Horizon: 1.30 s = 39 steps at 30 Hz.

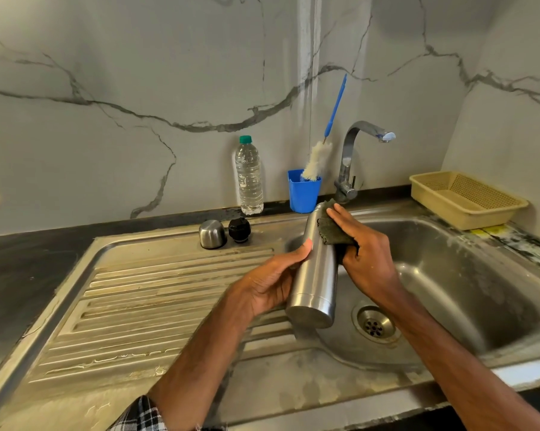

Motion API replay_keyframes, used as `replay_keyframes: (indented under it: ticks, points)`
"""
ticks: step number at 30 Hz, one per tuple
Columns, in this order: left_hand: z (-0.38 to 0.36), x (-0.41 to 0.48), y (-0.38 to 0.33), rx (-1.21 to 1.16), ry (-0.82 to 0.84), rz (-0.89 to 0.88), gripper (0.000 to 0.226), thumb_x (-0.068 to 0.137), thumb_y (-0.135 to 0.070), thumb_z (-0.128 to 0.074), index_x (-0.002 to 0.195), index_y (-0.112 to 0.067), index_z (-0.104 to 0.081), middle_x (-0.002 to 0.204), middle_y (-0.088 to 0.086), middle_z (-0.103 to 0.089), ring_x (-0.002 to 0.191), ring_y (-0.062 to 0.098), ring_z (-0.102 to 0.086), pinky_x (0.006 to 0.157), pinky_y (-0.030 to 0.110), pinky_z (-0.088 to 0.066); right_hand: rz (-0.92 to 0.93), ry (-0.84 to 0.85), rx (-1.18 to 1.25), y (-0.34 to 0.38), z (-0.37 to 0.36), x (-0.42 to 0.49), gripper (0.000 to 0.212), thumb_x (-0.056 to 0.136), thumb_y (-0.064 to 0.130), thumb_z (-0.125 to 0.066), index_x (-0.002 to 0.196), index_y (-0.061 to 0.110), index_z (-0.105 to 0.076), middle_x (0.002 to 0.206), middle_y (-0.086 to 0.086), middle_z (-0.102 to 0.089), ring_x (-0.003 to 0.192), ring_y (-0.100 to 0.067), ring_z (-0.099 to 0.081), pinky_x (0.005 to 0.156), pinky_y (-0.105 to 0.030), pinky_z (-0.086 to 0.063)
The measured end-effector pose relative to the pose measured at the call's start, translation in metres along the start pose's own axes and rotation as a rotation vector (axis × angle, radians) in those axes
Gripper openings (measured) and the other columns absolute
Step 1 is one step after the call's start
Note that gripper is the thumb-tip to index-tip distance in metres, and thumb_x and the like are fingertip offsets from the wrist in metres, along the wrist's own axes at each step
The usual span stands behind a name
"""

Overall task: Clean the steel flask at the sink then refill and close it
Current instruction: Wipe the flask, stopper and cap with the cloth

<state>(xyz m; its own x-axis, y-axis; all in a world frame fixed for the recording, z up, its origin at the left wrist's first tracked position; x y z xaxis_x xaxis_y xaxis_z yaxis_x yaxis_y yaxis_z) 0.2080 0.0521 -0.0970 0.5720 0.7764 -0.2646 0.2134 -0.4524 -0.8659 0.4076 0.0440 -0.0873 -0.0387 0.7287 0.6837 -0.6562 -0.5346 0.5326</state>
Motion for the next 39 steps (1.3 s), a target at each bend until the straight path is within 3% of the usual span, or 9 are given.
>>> replay_keyframes:
  ticks: [4, 8, 13, 19, 24, 29, 33, 37, 39]
  points:
    - [0.01, 0.002, -0.003, 0.019, -0.045, -0.054, 0.085, 0.062, -0.034, -0.095, 0.133, -0.002, -0.061, 0.122, 0.017, -0.069, 0.105, 0.027, -0.07, 0.087, 0.037, -0.059, 0.021, 0.027, 0.068, 0.009, 0.0, -0.003, 0.079, 0.074, -0.027, -0.054, 0.143, 0.011, -0.053, 0.153, -0.004, -0.044, 0.138, 0.0, -0.041, 0.113, -0.02, -0.036]
    - [0.023, 0.002, -0.012, -0.072, -0.115, -0.105, 0.071, 0.074, -0.03, -0.087, 0.133, 0.0, -0.059, 0.118, 0.019, -0.071, 0.102, 0.032, -0.071, 0.094, 0.045, -0.057, 0.049, 0.186, 0.193, 0.027, -0.006, -0.015, 0.08, 0.075, -0.028, -0.055, 0.141, 0.017, -0.055, 0.154, 0.006, -0.044, 0.142, -0.003, -0.039, 0.109, -0.04, -0.046]
    - [0.041, -0.003, -0.022, -0.245, -0.196, -0.151, 0.06, 0.087, -0.028, -0.077, 0.136, 0.001, -0.057, 0.11, 0.019, -0.072, 0.09, 0.03, -0.073, 0.079, 0.043, -0.062, 0.279, 0.343, 0.236, 0.05, -0.012, -0.027, 0.068, 0.077, -0.025, -0.059, 0.133, 0.013, -0.062, 0.146, 0.001, -0.053, 0.143, -0.012, -0.041, 0.115, -0.036, -0.04]
    - [0.04, -0.003, -0.027, -0.278, -0.256, -0.201, 0.07, 0.079, -0.03, -0.08, 0.137, -0.001, -0.054, 0.128, 0.022, -0.067, 0.105, 0.033, -0.071, 0.081, 0.044, -0.062, 0.149, 0.206, 0.174, 0.041, -0.012, -0.018, 0.077, 0.077, -0.025, -0.055, 0.141, 0.019, -0.053, 0.148, 0.006, -0.049, 0.137, 0.001, -0.044, 0.113, -0.03, -0.04]
    - [0.047, -0.001, -0.027, -0.288, -0.279, -0.212, 0.069, 0.079, -0.035, -0.078, 0.135, -0.002, -0.056, 0.132, 0.024, -0.064, 0.102, 0.032, -0.07, 0.089, 0.045, -0.059, 0.335, 0.224, 0.17, 0.049, -0.012, -0.027, 0.063, 0.078, -0.023, -0.062, 0.131, 0.01, -0.064, 0.143, -0.002, -0.056, 0.136, -0.011, -0.05, 0.11, -0.032, -0.045]
    - [0.047, 0.002, -0.025, -0.228, -0.26, -0.222, 0.071, 0.077, -0.033, -0.082, 0.136, -0.003, -0.057, 0.137, 0.023, -0.061, 0.113, 0.033, -0.065, 0.105, 0.051, -0.051, 0.125, 0.203, 0.168, 0.043, -0.017, -0.021, 0.075, 0.076, -0.025, -0.054, 0.139, 0.016, -0.055, 0.147, 0.008, -0.05, 0.137, -0.004, -0.047, 0.113, -0.023, -0.039]
    - [0.042, 0.002, -0.024, -0.189, -0.193, -0.215, 0.068, 0.078, -0.035, -0.082, 0.133, -0.003, -0.06, 0.125, 0.02, -0.067, 0.106, 0.031, -0.067, 0.103, 0.049, -0.053, 0.267, 0.232, 0.18, 0.045, -0.015, -0.023, 0.057, 0.081, -0.013, -0.055, 0.132, 0.011, -0.063, 0.144, -0.002, -0.056, 0.138, -0.012, -0.048, 0.113, -0.029, -0.041]
    - [0.029, 0.001, -0.016, -0.095, -0.188, -0.197, 0.056, 0.081, -0.03, -0.079, 0.128, -0.004, -0.063, 0.109, 0.011, -0.072, 0.101, 0.025, -0.068, 0.093, 0.041, -0.058, 0.046, 0.144, 0.181, 0.032, -0.016, -0.013, 0.078, 0.071, -0.028, -0.05, 0.136, 0.016, -0.06, 0.147, 0.005, -0.051, 0.135, 0.0, -0.046, 0.113, -0.032, -0.041]
    - [0.026, 0.003, -0.013, -0.098, -0.155, -0.196, 0.056, 0.084, -0.029, -0.08, 0.131, -0.003, -0.062, 0.114, 0.013, -0.071, 0.104, 0.027, -0.067, 0.093, 0.041, -0.058, 0.091, 0.14, 0.186, 0.034, -0.016, -0.015, 0.077, 0.071, -0.029, -0.051, 0.134, 0.014, -0.061, 0.146, 0.002, -0.053, 0.138, -0.006, -0.046, 0.114, -0.037, -0.04]
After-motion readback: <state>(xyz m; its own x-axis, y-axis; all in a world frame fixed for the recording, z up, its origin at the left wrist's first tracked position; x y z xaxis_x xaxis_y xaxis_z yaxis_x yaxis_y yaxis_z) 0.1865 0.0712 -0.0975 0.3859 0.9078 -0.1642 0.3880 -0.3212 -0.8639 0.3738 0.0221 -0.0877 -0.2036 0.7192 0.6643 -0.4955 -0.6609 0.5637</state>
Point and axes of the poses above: each hand's wrist, its own x-axis towards the middle knuckle, its own z-axis out of the back of the hand, y = z × x, the point moved 1 cm from there along x, towards the middle knuckle
